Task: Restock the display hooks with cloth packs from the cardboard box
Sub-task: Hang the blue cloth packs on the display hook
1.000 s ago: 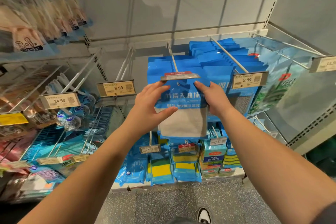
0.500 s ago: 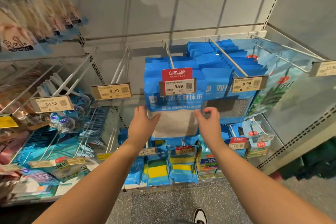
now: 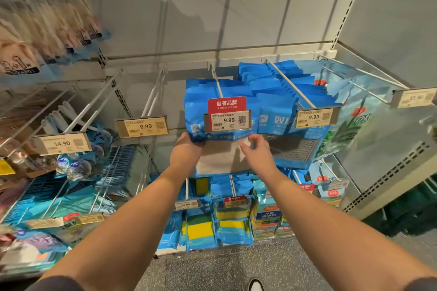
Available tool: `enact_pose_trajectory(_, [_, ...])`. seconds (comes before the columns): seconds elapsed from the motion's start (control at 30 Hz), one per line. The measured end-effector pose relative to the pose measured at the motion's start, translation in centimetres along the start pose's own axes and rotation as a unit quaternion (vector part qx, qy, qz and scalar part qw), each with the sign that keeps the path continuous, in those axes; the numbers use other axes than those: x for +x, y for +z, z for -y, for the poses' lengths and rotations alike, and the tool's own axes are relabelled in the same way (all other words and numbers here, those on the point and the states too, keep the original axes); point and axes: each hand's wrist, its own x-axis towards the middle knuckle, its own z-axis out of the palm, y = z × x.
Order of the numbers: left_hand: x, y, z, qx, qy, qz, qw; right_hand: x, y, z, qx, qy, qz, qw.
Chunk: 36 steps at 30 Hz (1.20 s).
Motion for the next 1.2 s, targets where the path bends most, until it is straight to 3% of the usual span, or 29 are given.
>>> enact_pose_trajectory(0.3, [-5.5, -3.2, 5.1, 0.034, 0.028, 0.076, 0.996, -6.0, -1.8, 0.2, -0.102, 0.016, 0.002, 0.995])
enact_pose_trajectory(0.57, [-12.2, -9.8, 10.1, 0.139, 0.059, 0.104, 0.983, -14.5, -0.3, 2.4, -0.216, -0.043, 0.098, 0.971])
enact_pose_trajectory(0.87, [-25.8, -17.7, 17.3, 0.159, 0.071, 0.046, 0.984, -26.1, 4.9, 6.3, -0.337, -0.178, 0.217, 0.899])
enact_pose_trajectory(1.2, [-46.7, -24.4, 29.5, 0.178, -0.052, 0.01, 0.983, -43.6, 13.4, 6.3, -0.402, -0.26, 0.361, 0.8])
